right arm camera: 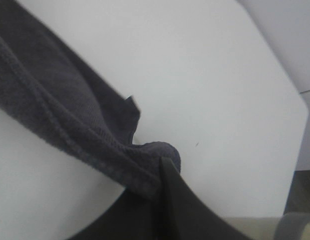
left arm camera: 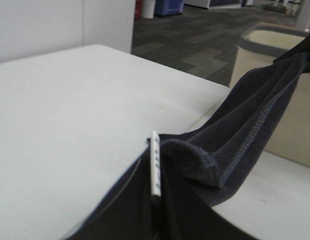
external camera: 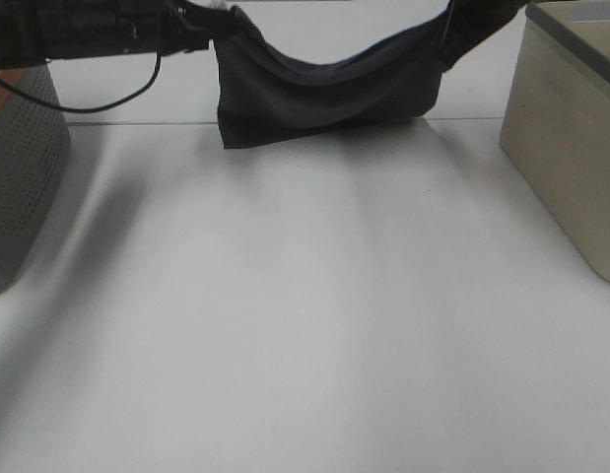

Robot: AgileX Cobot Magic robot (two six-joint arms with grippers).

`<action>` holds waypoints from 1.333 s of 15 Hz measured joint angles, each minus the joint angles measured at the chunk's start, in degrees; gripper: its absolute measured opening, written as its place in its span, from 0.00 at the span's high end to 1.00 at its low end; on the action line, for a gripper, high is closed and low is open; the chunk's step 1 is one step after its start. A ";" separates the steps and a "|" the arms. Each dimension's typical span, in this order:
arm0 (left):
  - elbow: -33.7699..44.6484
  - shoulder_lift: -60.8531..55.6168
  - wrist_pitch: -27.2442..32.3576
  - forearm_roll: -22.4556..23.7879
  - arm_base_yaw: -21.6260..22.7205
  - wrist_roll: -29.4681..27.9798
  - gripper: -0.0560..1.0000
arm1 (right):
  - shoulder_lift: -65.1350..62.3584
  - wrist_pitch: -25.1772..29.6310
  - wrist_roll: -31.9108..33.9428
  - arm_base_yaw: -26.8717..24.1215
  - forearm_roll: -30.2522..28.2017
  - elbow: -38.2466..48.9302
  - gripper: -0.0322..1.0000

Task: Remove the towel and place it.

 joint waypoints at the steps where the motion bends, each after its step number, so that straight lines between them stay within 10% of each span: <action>1: 4.35 -1.20 2.12 0.06 0.00 1.15 0.95 | -2.98 -1.60 0.00 0.00 0.17 5.96 0.95; 6: 24.47 -8.48 4.70 0.29 0.00 5.50 0.95 | -11.23 -8.02 0.00 1.32 1.60 28.25 0.95; 20: 48.64 -15.30 0.63 12.72 -1.26 6.59 0.95 | -12.61 -9.05 -1.72 7.56 7.56 47.10 0.95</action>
